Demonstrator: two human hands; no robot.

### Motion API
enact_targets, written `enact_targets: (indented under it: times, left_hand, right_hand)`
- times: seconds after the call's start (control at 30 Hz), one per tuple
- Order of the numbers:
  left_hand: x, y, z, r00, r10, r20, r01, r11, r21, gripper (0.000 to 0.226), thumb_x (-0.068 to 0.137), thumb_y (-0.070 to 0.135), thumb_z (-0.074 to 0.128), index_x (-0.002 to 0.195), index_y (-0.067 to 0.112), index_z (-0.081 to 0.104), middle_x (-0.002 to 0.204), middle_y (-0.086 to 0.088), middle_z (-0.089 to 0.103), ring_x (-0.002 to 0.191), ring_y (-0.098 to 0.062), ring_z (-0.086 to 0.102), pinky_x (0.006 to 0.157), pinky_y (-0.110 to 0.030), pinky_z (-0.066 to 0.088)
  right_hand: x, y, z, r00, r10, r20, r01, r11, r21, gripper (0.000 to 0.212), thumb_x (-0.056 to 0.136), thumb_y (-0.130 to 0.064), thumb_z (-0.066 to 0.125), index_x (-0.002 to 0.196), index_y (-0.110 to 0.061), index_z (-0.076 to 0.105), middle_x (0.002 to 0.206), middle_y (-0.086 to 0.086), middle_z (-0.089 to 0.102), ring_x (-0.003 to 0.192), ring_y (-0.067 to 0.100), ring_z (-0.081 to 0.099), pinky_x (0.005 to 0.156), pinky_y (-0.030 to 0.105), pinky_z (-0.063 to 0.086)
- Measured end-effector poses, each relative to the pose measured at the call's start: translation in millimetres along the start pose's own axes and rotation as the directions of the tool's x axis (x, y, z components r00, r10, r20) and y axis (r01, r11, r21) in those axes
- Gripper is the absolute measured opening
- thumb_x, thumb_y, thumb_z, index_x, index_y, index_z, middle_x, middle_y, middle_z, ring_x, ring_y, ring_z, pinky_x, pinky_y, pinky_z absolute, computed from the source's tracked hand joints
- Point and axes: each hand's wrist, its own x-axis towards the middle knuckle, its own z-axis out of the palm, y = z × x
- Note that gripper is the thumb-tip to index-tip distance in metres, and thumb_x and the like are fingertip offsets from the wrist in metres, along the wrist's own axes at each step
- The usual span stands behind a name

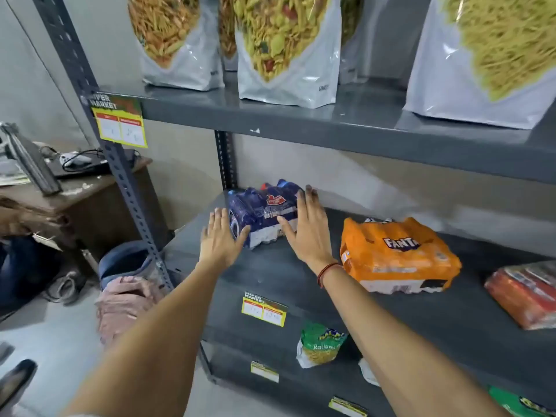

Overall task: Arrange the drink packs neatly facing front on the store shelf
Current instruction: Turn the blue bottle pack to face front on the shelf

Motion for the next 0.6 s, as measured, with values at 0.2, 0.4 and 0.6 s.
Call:
enact_targets:
  times: [0.2, 0.4, 0.6]
  left_hand:
    - [44.8, 27.9, 25.5, 0.887, -0.329, 0.324, 0.456, 0.737, -0.499, 0.083, 0.080, 0.066, 0.050, 0.134, 0.003, 0.045, 0.133, -0.021, 0.052, 0.122, -0.036, 0.048, 0.106, -0.038, 0.036]
    - [73.8, 29.8, 38.9, 0.840, -0.433, 0.328, 0.512, 0.428, -0.745, 0.079, 0.064, 0.047, 0.075, 0.128, 0.008, 0.048, 0.124, -0.013, 0.059, 0.110, -0.031, 0.059, 0.098, -0.041, 0.047]
    - [77.8, 12.2, 48.2, 0.900, -0.300, 0.316, 0.403, 0.296, -0.866, 0.057, 0.072, 0.029, 0.073, 0.122, 0.011, 0.053, 0.116, -0.011, 0.066, 0.095, -0.025, 0.067, 0.089, -0.041, 0.054]
  right_hand:
    - [40.8, 35.3, 28.3, 0.921, 0.308, 0.240, -0.344, 0.931, 0.125, 0.083, 0.089, -0.053, 0.048, 0.144, 0.002, 0.020, 0.153, 0.024, 0.021, 0.142, 0.034, 0.020, 0.114, 0.043, 0.023]
    - [87.3, 56.0, 52.1, 0.685, 0.565, 0.459, -0.726, 0.485, 0.488, 0.073, 0.081, -0.058, 0.059, 0.126, -0.002, 0.046, 0.133, 0.018, 0.052, 0.120, 0.034, 0.050, 0.096, 0.035, 0.042]
    - [77.6, 70.8, 78.5, 0.583, 0.663, 0.469, -0.753, 0.224, 0.619, 0.061, 0.074, -0.039, 0.074, 0.122, -0.009, 0.051, 0.125, 0.012, 0.058, 0.107, 0.029, 0.058, 0.080, 0.037, 0.054]
